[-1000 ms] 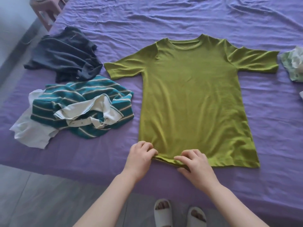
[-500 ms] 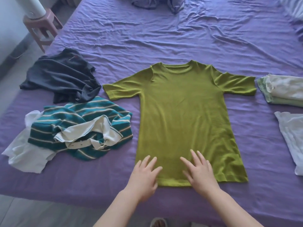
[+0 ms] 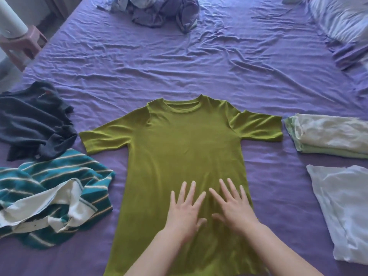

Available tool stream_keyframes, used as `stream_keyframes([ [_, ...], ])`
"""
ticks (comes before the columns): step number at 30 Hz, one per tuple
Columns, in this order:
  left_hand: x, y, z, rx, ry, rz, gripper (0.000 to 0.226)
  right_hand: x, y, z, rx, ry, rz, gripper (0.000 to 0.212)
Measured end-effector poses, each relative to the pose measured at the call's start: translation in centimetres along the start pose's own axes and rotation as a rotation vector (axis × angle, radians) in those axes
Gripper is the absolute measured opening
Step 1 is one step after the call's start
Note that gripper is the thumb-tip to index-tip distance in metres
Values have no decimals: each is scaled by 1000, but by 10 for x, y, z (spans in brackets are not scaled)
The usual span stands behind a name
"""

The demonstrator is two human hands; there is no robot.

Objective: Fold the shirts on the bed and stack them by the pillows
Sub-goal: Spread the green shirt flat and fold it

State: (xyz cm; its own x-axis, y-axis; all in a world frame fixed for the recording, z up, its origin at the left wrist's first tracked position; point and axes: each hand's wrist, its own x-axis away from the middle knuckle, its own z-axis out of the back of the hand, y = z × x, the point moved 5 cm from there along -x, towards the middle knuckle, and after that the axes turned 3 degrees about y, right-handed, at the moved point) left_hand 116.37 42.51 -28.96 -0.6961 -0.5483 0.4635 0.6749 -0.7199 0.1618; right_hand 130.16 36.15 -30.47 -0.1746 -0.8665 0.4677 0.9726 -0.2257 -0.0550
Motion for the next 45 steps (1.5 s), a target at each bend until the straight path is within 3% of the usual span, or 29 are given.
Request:
stream_keyframes([
  [3,-17,4,-9,-75,-118,28,106,12,16,-8,15,-49,109,97],
  [6,-16,8,-17,-102,-199,57,116,30,23,-3,5,-25,103,105],
  [8,-19,11,-12,-82,-222,89,112,26,23,-1,-23,-20,158,99],
  [11,-37,18,7,-25,-164,163,89,10,38,18,-91,29,167,80],
  [15,-87,46,40,52,-62,189,74,-35,96,67,-121,208,64,61],
  [19,-147,77,71,83,-25,118,68,-93,165,105,-86,199,8,52],
  [27,-253,90,105,-64,103,-30,68,-159,258,134,2,195,-141,47],
  [32,-283,70,76,-86,105,-71,76,-204,275,123,65,95,-197,61],
  [35,-283,68,73,-46,131,-93,78,-210,282,130,107,184,-268,52],
  [39,-278,66,94,208,118,-83,67,-203,274,158,61,173,-142,29],
  [43,-266,46,125,902,218,42,49,-196,242,198,-201,122,-75,22],
  [45,-253,32,135,1136,253,114,45,-199,214,215,-379,140,-65,23],
])
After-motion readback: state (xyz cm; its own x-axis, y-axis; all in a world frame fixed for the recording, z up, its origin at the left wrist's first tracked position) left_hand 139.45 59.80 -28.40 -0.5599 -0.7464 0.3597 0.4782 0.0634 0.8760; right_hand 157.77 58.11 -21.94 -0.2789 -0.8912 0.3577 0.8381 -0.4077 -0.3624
